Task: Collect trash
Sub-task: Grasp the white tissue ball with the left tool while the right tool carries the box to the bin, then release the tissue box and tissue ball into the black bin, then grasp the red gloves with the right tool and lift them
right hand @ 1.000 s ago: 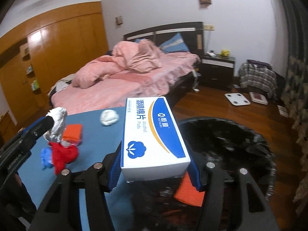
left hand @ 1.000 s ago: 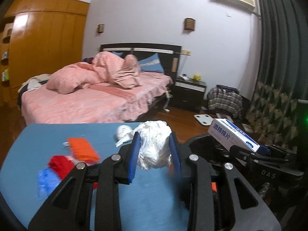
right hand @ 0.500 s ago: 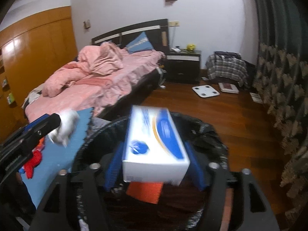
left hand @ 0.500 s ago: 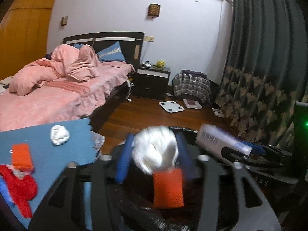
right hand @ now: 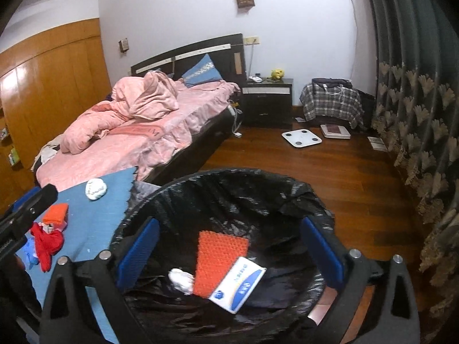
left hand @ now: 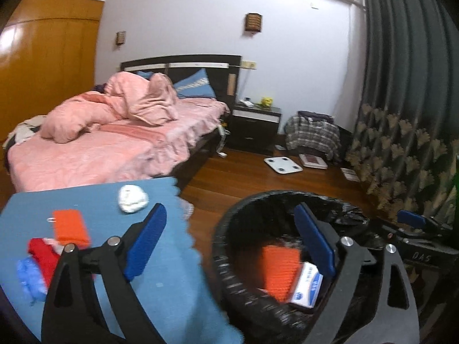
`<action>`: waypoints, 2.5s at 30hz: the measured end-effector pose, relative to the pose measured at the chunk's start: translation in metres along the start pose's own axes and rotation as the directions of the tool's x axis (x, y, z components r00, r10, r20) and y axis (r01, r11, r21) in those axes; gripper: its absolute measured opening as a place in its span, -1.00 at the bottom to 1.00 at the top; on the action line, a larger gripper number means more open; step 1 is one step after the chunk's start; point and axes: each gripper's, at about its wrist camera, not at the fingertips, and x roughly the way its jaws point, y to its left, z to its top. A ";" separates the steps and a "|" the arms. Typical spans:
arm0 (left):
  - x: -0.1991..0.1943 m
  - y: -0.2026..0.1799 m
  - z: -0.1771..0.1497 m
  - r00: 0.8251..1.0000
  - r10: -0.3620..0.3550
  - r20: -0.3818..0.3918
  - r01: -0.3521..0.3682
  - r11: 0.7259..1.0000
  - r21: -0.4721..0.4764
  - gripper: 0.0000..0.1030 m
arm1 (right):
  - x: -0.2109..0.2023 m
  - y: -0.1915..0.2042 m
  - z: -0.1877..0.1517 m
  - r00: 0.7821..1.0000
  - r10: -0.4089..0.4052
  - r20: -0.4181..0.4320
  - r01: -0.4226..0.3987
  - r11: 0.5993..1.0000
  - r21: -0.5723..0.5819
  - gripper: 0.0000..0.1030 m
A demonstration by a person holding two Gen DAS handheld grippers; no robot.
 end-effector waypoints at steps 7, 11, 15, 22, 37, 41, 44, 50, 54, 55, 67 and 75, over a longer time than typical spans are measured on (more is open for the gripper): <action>-0.034 0.052 -0.009 0.991 0.132 0.012 -0.132 0.991 -0.028 0.74 | -0.001 0.056 -0.004 0.996 0.092 0.003 -0.091 0.994 -0.062 0.88; -0.056 0.089 -0.019 0.974 0.227 0.009 -0.227 0.973 -0.039 0.74 | 0.003 0.096 -0.007 0.988 0.156 -0.008 -0.156 0.982 -0.108 0.88; -0.073 0.128 -0.028 0.950 0.312 -0.006 -0.312 0.948 -0.068 0.74 | 0.007 0.140 -0.015 0.976 0.218 -0.027 -0.219 0.963 -0.155 0.88; -0.096 0.179 -0.042 0.906 0.421 -0.035 -0.423 0.902 -0.091 0.74 | 0.016 0.209 -0.030 0.949 0.307 -0.072 -0.315 0.922 -0.227 0.88; -0.114 0.253 -0.076 0.847 0.517 -0.122 -0.531 0.833 -0.159 0.74 | 0.049 0.309 -0.071 0.898 0.398 -0.189 -0.438 0.846 -0.304 0.72; -0.119 0.264 -0.081 0.837 0.531 -0.130 -0.546 0.820 -0.172 0.74 | 0.055 0.329 -0.078 0.881 0.418 -0.222 -0.470 0.826 -0.310 0.47; -0.121 0.271 -0.084 0.832 0.539 -0.134 -0.555 0.813 -0.177 0.74 | 0.058 0.345 -0.085 0.866 0.435 -0.246 -0.496 0.808 -0.318 0.34; -0.124 0.281 -0.083 0.824 0.550 -0.136 -0.567 0.799 -0.200 0.73 | 0.061 0.371 -0.094 0.850 0.452 -0.269 -0.523 0.778 -0.348 0.17; -0.125 0.284 -0.085 0.823 0.551 -0.139 -0.568 0.795 -0.212 0.73 | 0.071 0.383 -0.099 0.842 0.444 -0.307 -0.534 0.766 -0.358 -0.21; -0.126 0.285 -0.086 0.823 0.551 -0.140 -0.568 0.794 -0.214 0.73 | 0.072 0.384 -0.101 0.841 0.444 -0.310 -0.536 0.764 -0.359 -0.37; -0.129 0.283 -0.087 0.827 0.545 -0.138 -0.562 0.798 -0.219 0.74 | 0.042 0.362 -0.085 0.792 0.534 -0.296 -0.610 0.713 -0.346 -0.90; -0.132 0.278 -0.083 0.829 0.543 -0.133 -0.558 0.798 -0.225 0.74 | 0.053 0.368 -0.088 0.796 0.508 -0.329 -0.602 0.721 -0.344 -0.21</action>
